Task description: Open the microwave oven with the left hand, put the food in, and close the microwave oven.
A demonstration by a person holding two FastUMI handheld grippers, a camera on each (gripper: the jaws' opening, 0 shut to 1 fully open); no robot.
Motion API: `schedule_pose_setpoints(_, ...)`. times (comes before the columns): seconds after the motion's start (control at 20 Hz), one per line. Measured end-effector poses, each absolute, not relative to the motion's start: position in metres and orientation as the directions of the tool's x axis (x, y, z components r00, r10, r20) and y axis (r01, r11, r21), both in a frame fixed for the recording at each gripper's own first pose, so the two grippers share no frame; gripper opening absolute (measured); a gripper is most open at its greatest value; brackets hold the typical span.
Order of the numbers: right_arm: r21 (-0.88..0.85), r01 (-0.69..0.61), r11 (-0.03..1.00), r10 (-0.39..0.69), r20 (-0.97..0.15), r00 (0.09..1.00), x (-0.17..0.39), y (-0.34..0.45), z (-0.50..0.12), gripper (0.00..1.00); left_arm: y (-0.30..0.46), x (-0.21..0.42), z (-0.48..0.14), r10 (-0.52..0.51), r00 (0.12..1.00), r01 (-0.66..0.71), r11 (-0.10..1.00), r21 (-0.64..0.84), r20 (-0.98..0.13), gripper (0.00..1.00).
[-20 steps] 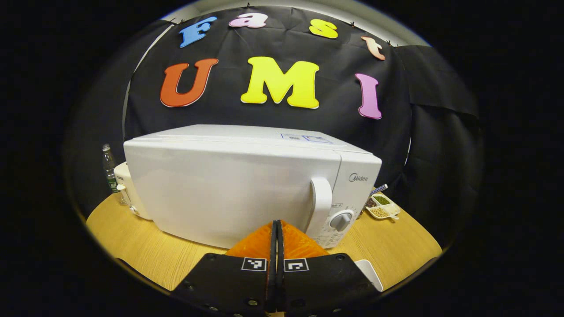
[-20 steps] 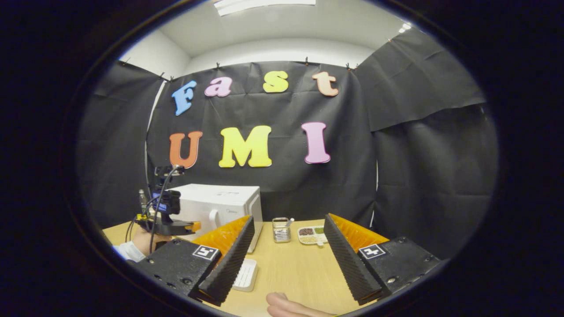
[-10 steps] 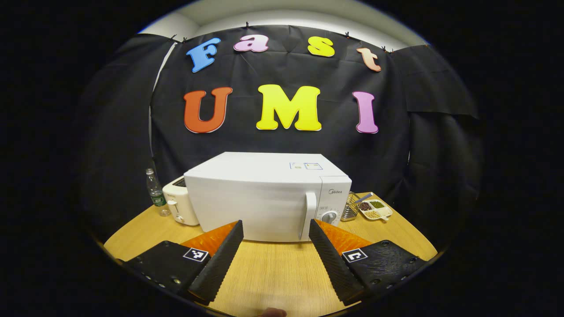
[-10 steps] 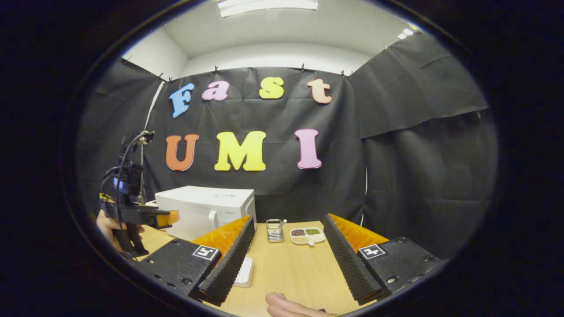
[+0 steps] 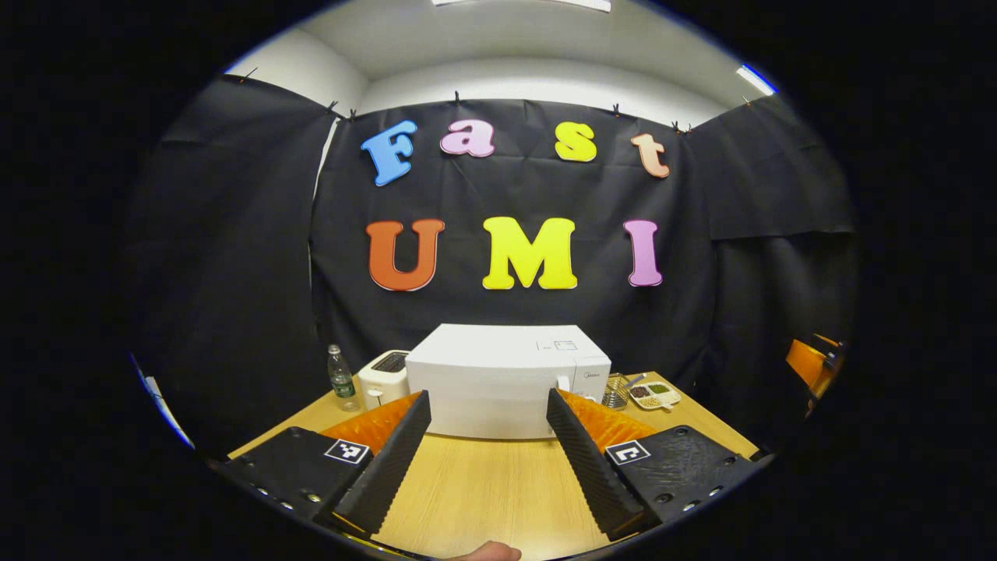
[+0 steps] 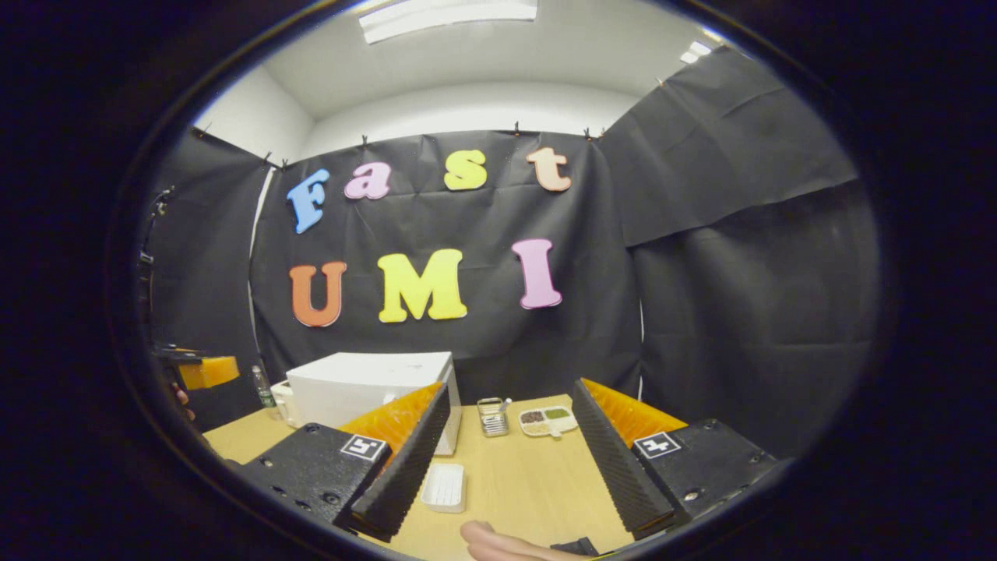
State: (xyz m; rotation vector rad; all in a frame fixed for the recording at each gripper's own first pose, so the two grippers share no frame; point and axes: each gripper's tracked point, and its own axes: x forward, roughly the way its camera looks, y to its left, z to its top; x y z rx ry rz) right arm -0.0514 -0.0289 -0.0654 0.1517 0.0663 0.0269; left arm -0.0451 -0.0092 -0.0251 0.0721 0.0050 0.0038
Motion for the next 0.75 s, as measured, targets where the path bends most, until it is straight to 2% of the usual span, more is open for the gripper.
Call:
schedule_pose_setpoints(0.05,0.148,-0.027,0.989,0.036,-0.06,0.998,-0.053,-0.028,-0.062,1.0,0.003,-0.059,-0.009,0.023,0.999,-0.026,0.997,0.073,0.034,0.94)
schedule_pose_setpoints(0.2,0.148,-0.059,0.987,0.064,-0.033,0.997,-0.064,-0.02,-0.041,1.0,0.018,-0.104,0.032,0.028,0.988,-0.038,0.997,0.062,0.155,0.94)
schedule_pose_setpoints(0.25,0.15,-0.073,0.986,0.077,-0.021,0.997,-0.069,-0.017,-0.035,0.9,0.02,-0.116,0.039,0.021,0.983,-0.033,0.997,0.066,0.181,0.94)
schedule_pose_setpoints(0.3,0.147,-0.085,0.986,0.088,-0.011,0.996,-0.075,-0.014,-0.031,1.0,0.024,-0.128,0.042,0.019,0.981,-0.035,0.996,0.078,0.192,0.93)
schedule_pose_setpoints(0.35,0.138,-0.093,0.986,0.094,0.001,0.996,-0.081,-0.013,-0.027,1.0,0.032,-0.138,0.045,0.033,0.978,-0.051,0.995,0.085,0.207,0.93)
schedule_pose_setpoints(0.5,0.112,-0.078,0.991,0.073,0.046,0.996,-0.099,-0.016,-0.016,1.0,0.034,-0.162,0.041,0.043,0.975,-0.066,0.993,0.101,0.219,0.94)
schedule_pose_setpoints(0.7,0.093,-0.072,0.993,0.063,0.1,0.993,-0.124,-0.014,-0.001,1.0,0.01,-0.176,0.025,-0.019,0.982,-0.003,0.993,0.114,0.187,0.93)
schedule_pose_setpoints(0.75,0.089,-0.073,0.993,0.062,0.114,0.991,-0.129,-0.015,0.001,0.89,0.006,-0.176,0.023,-0.027,0.983,0.007,0.994,0.109,0.18,0.93)
